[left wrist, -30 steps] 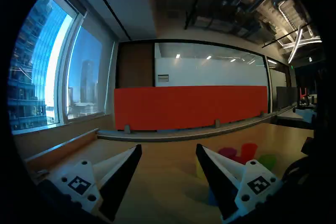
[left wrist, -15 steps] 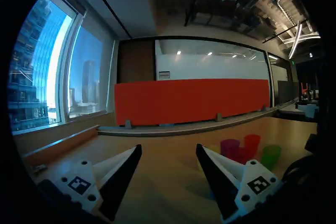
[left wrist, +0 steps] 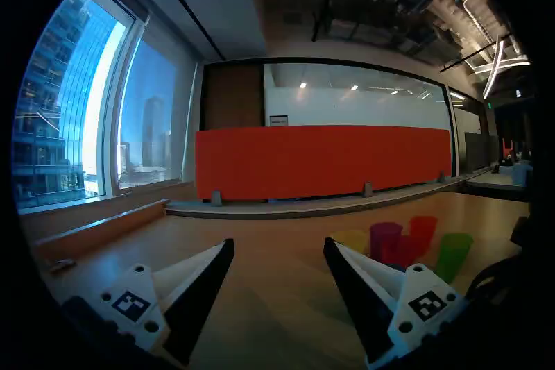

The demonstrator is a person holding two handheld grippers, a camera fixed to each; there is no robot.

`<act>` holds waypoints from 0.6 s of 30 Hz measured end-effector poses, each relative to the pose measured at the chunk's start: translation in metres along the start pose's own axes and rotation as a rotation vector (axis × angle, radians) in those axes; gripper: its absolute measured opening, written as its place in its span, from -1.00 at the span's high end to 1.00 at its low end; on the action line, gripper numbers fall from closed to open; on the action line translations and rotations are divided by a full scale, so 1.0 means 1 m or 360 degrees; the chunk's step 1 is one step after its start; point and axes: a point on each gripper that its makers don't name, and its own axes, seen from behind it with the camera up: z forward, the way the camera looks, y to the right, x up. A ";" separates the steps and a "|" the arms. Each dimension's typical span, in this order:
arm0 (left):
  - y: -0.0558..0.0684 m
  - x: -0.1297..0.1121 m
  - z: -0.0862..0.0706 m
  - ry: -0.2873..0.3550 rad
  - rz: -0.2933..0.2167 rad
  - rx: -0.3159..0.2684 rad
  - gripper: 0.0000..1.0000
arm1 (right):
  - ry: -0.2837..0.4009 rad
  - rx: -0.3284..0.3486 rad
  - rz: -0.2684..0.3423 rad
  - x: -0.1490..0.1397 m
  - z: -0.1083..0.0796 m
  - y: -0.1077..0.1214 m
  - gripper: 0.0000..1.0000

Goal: Pour water

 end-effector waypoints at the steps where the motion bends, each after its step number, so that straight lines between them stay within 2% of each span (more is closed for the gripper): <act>1: -0.001 -0.001 0.000 0.0002 -0.0002 0.0000 -0.92 | -0.0002 0.0000 0.0004 0.000 0.000 0.000 -1.00; 10: -0.008 -0.010 0.006 0.0002 -0.0017 0.0003 -0.92 | -0.0005 0.0000 0.0004 0.002 0.001 -0.003 -0.99; 18: -0.009 -0.016 0.010 -0.0017 -0.0035 -0.0006 -0.92 | -0.0006 0.0005 -0.0002 0.005 0.003 -0.005 -1.00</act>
